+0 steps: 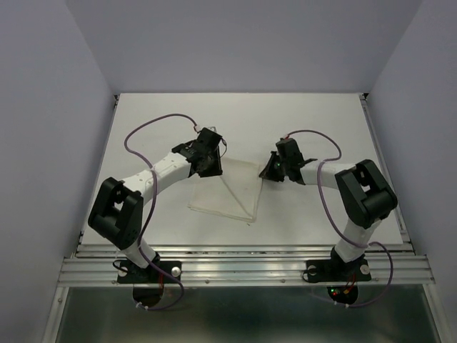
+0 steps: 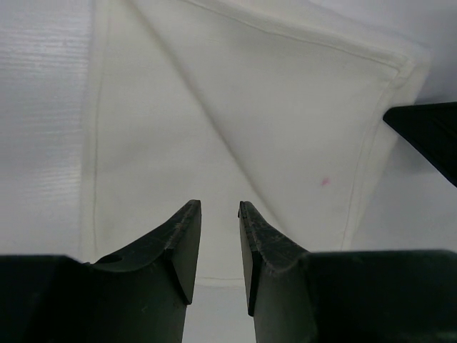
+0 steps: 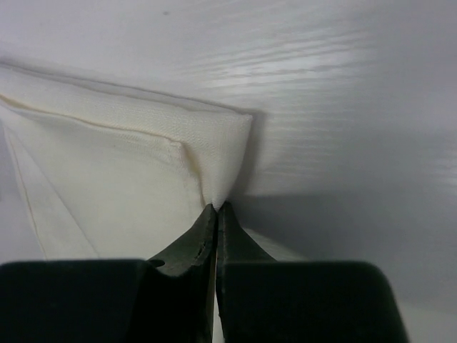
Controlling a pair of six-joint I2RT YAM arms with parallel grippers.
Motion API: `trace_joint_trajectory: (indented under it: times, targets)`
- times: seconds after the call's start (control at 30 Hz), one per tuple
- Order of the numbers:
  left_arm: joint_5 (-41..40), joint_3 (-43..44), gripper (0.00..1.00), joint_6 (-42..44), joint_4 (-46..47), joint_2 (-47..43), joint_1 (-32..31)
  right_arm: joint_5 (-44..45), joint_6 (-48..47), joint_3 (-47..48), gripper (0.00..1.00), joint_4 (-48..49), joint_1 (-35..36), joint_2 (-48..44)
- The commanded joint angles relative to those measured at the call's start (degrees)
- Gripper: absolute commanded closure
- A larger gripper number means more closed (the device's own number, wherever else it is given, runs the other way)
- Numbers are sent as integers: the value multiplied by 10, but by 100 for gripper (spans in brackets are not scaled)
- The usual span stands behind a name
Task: Fold the napkin into a case and place the utensils inside
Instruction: Pick up the upper triangle-folded napkin from the center of the board.
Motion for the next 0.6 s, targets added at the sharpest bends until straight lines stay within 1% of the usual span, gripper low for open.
trace_joint_trajectory:
  times: [0.0,0.03,0.13,0.23,0.27,0.37,0.47,0.57]
  targets:
    - [-21,75,61,35,9,25,-13,48,24,-69,99,-26,-37,-44]
    - [-21,84,61,35,10,32,-16,48,24,-82,99,-18,-37,-52]
    - [-27,131,61,64,10,59,-43,38,67,-135,99,20,-42,-86]
    - [-34,159,61,77,9,80,-64,11,81,-180,75,47,-42,-112]
    - [-40,162,61,80,9,84,-75,12,83,-184,61,47,-48,-128]
    - [-50,153,60,82,14,77,-95,12,80,-206,50,46,-63,-160]
    - [-50,128,60,80,31,64,-103,8,67,-214,41,48,-79,-169]
    - [-49,105,60,72,45,48,-106,-14,47,-199,38,56,-86,-153]
